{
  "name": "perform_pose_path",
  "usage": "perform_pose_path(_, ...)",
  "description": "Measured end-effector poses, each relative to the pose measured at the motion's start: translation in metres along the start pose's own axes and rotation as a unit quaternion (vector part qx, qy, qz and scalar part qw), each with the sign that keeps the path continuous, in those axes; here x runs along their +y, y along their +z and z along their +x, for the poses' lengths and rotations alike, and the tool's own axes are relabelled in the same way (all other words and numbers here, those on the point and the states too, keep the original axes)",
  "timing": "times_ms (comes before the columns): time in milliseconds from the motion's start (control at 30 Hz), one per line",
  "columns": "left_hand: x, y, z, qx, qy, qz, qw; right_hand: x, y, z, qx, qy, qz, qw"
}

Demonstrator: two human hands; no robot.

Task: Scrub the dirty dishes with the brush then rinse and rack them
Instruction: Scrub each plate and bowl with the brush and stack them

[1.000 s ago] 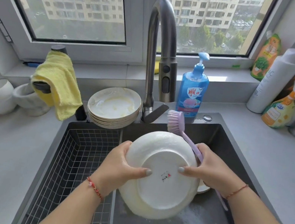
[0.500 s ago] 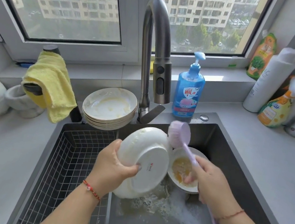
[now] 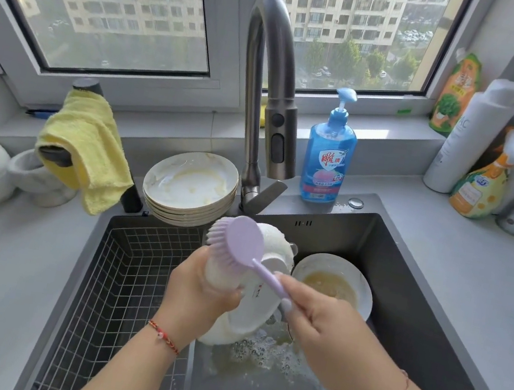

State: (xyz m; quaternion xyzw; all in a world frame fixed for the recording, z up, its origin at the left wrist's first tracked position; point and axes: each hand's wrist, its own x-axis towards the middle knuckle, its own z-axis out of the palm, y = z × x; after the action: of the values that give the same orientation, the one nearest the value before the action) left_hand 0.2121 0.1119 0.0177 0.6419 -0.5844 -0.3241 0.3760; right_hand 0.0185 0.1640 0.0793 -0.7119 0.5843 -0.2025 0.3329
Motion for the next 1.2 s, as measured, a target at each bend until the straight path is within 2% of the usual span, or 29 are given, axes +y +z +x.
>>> perform_pose_path(67,0.002,-0.005,-0.002,-0.01,0.007,0.0,1.0,0.009,-0.007,0.006,0.031,0.026,0.035,0.999)
perform_pose_path(133,0.001,-0.011,-0.002,-0.008,0.014,-0.017,1.0,0.027,-0.01,0.017,0.064,0.113,0.089,0.988)
perform_pose_path(233,0.0,-0.019,-0.001,-0.004,0.006,-0.046,0.999,0.053,-0.002,0.019,0.024,0.296,0.22,0.929)
perform_pose_path(300,-0.001,-0.021,0.0,-0.012,0.005,-0.044,0.999,0.057,0.005,0.014,-0.008,0.331,0.292,0.897)
perform_pose_path(367,-0.002,-0.021,0.0,-0.019,0.009,-0.028,0.999,0.054,0.003,0.017,0.003,0.317,0.295,0.901)
perform_pose_path(500,-0.004,-0.015,-0.001,-0.032,0.027,0.001,0.999,0.026,-0.014,0.027,0.067,0.175,0.157,0.97)
perform_pose_path(600,-0.002,-0.01,-0.002,-0.041,0.015,0.017,0.999,-0.002,-0.011,0.016,0.034,0.051,0.065,0.996)
perform_pose_path(667,-0.002,-0.008,-0.003,-0.036,0.01,0.02,0.999,-0.012,-0.001,0.009,0.006,0.005,0.001,1.0)
perform_pose_path(833,0.001,-0.005,-0.006,-0.045,0.011,0.014,0.999,-0.01,-0.002,0.014,0.021,0.02,-0.026,0.999)
perform_pose_path(1033,0.001,-0.015,-0.004,-0.018,0.022,-0.007,1.0,0.02,-0.014,0.025,0.068,0.126,-0.095,0.985)
perform_pose_path(1100,0.0,-0.015,-0.001,-0.019,0.017,-0.023,0.999,0.019,-0.01,0.023,0.061,0.118,-0.084,0.988)
perform_pose_path(1200,0.001,-0.011,0.001,-0.017,0.008,-0.022,1.0,0.001,-0.001,0.008,0.043,0.049,-0.079,0.995)
